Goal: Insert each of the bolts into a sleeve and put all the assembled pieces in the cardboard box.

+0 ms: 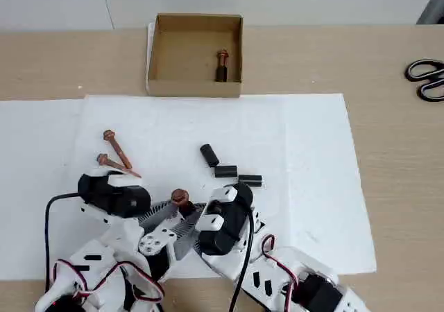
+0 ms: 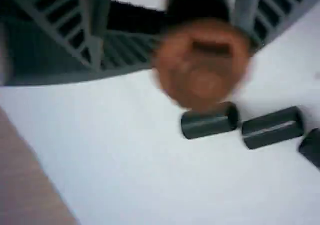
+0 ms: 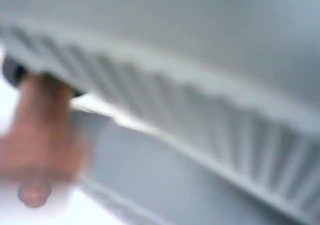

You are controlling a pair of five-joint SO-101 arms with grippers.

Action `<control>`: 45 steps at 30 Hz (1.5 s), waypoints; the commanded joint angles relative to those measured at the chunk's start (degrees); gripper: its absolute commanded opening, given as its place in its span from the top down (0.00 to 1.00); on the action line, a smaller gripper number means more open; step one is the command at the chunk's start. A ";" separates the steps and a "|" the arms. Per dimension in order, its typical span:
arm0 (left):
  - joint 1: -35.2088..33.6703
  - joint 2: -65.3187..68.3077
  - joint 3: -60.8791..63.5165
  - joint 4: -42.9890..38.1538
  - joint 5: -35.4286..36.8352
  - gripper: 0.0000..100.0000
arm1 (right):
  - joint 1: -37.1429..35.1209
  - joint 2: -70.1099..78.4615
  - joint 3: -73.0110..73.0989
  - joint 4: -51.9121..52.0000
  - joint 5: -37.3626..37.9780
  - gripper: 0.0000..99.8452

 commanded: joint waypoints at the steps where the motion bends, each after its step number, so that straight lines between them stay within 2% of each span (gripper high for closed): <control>1: -3.43 -0.44 0.04 0.09 -3.34 0.83 | 0.66 -0.40 -0.53 -1.63 0.09 1.00; 11: -4.57 -0.44 0.13 -0.26 -4.66 0.83 | 0.66 -0.40 -0.35 -1.54 0.09 1.00; 17: -4.57 -0.35 -4.79 -3.87 -0.88 0.83 | 0.66 -0.40 1.14 -1.89 0.09 1.00; 19: -4.84 -0.35 -5.58 -5.01 -0.18 0.86 | 0.66 -0.40 1.41 -1.89 0.09 1.00; 22: -4.92 -0.35 -5.85 -6.77 0.44 0.98 | 0.66 -0.40 1.41 -1.80 0.09 1.00; 25: -5.54 -0.35 -5.85 -8.62 0.35 1.00 | 0.66 -0.40 1.41 -1.80 0.09 1.00; 31: -16.26 -0.44 -6.29 -15.38 -0.97 0.99 | 0.75 -0.40 1.41 -1.80 -0.26 1.00; 37: -23.56 -0.62 -8.04 -13.63 -15.82 0.99 | 7.08 -0.40 1.14 -2.68 -0.09 1.00; 39: -26.20 -0.70 -8.04 -12.40 -18.37 0.99 | 10.33 -0.40 1.41 -5.14 -0.09 1.00; 45: -31.65 -0.70 -6.64 -11.96 -15.82 0.99 | 16.92 0.13 1.05 -10.07 -0.09 1.00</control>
